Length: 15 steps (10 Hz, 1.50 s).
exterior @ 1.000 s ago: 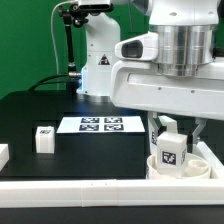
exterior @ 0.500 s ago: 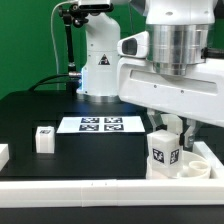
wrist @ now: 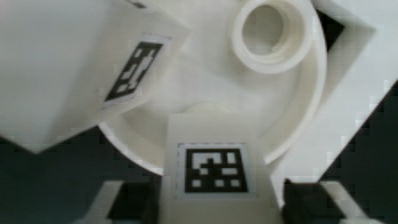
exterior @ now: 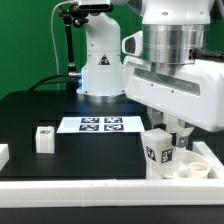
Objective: Assemble stool
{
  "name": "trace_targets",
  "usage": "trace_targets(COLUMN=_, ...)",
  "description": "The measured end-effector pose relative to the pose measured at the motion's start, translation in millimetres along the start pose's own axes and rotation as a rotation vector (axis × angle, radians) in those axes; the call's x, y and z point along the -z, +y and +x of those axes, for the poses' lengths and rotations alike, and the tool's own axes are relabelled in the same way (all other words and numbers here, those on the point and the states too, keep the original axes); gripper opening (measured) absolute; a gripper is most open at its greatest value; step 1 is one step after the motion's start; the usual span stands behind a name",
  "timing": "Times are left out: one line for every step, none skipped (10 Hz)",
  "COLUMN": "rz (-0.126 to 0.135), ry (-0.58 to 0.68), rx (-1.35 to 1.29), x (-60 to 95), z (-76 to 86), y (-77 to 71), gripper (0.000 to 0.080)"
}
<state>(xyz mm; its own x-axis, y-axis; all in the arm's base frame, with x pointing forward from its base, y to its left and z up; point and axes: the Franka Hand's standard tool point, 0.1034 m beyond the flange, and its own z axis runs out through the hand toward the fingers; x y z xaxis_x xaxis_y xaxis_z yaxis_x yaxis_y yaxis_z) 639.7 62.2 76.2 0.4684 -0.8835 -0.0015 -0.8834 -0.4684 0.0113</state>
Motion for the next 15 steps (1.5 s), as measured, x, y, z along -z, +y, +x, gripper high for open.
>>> trace_targets(rz=0.0, ry=0.0, rx=0.001, x=-0.2, z=-0.2, y=0.0, gripper=0.0511)
trace_targets(rz=0.0, ry=0.0, rx=0.005, x=-0.2, z=-0.3, y=-0.1, gripper=0.0619)
trace_targets(rz=-0.03, ry=-0.017, rx=0.097, x=4.2, z=-2.1, y=5.5, gripper=0.0619)
trace_targets(rz=-0.04, ry=-0.03, rx=0.172, x=17.4, z=-0.2, y=10.3, gripper=0.0644)
trace_targets(rz=-0.029, ry=-0.032, rx=0.244, x=33.3, z=6.8, y=15.7, gripper=0.0648)
trace_targets(rz=-0.027, ry=-0.038, rx=0.316, x=43.2, z=15.4, y=24.9, gripper=0.0648)
trace_targets(rz=-0.025, ry=-0.038, rx=0.349, x=51.2, z=27.1, y=33.5, gripper=0.0649)
trace_targets(rz=-0.024, ry=-0.036, rx=0.34, x=50.5, z=26.7, y=32.9, gripper=0.0649)
trace_targets(rz=-0.025, ry=-0.037, rx=0.347, x=49.3, z=25.1, y=32.4, gripper=0.0649)
trace_targets(rz=-0.025, ry=-0.037, rx=0.347, x=49.2, z=25.2, y=32.4, gripper=0.0649)
trace_targets(rz=-0.025, ry=-0.037, rx=0.347, x=49.2, z=24.9, y=32.2, gripper=0.0649)
trace_targets(rz=-0.025, ry=-0.037, rx=0.356, x=49.3, z=25.7, y=32.8, gripper=0.0649)
trace_targets(rz=-0.035, ry=-0.043, rx=0.538, x=48.8, z=34.6, y=48.5, gripper=0.0649)
trace_targets(rz=-0.026, ry=-0.036, rx=0.691, x=46.3, z=50.1, y=67.3, gripper=0.0649)
trace_targets(rz=-0.029, ry=-0.04, rx=0.807, x=43.1, z=70.4, y=92.6, gripper=0.0649)
